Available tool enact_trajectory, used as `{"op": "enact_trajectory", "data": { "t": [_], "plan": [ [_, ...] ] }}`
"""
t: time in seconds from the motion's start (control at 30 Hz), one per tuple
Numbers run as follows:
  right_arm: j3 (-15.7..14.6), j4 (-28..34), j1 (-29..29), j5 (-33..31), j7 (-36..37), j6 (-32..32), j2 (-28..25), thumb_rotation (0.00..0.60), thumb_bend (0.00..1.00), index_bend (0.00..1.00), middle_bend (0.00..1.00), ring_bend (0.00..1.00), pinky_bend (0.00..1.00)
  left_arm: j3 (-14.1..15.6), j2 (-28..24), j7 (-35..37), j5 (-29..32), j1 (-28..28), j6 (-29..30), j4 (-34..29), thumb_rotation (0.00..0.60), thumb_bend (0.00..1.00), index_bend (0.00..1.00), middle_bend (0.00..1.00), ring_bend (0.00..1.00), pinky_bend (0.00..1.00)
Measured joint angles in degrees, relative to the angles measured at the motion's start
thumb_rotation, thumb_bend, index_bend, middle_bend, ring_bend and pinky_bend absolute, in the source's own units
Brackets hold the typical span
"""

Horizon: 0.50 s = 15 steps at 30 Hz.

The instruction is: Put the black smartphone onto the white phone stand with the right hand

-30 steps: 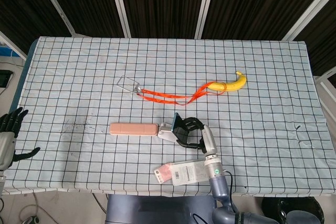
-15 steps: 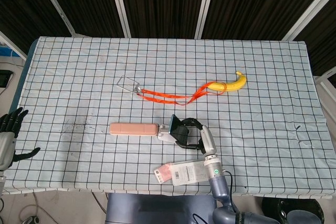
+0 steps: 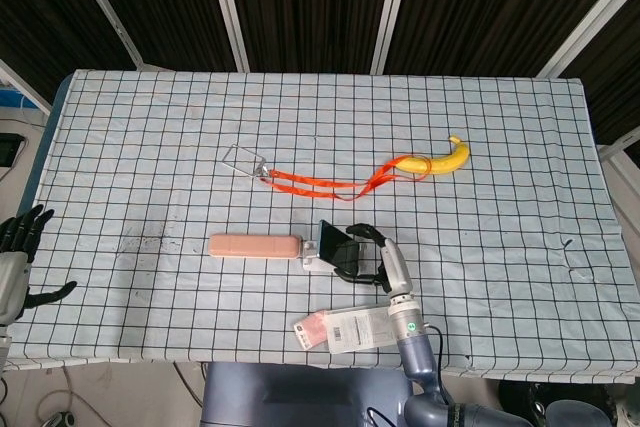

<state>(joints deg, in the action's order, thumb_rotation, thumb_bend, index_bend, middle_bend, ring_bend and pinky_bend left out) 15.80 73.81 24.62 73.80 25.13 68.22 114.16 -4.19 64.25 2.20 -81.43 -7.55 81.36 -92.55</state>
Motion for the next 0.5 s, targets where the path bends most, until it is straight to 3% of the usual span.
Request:
{"op": "enact_trajectory", "data": {
  "t": [0.2,0.5],
  "plan": [
    [0.07,0.04,-0.02,-0.17,-0.35,0.03,0.06,0.6,0.15,0.3,0.3,0.25,0.22,0.02,-0.01,0.08,0.0,0.0,-0.03,0.0,0.6,0.0,0.0,0.0,0.0,0.0],
    [-0.38,0.14,-0.02,-0.07,-1.57,-0.08,-0.08,0.6,0.08,0.0,0.01,0.0,0.16,0.03,-0.06,0.03,0.02,0.01,-0.04,-0.04,0.6,0.0,0.0,0.0,0.0,0.0]
  ]
}}
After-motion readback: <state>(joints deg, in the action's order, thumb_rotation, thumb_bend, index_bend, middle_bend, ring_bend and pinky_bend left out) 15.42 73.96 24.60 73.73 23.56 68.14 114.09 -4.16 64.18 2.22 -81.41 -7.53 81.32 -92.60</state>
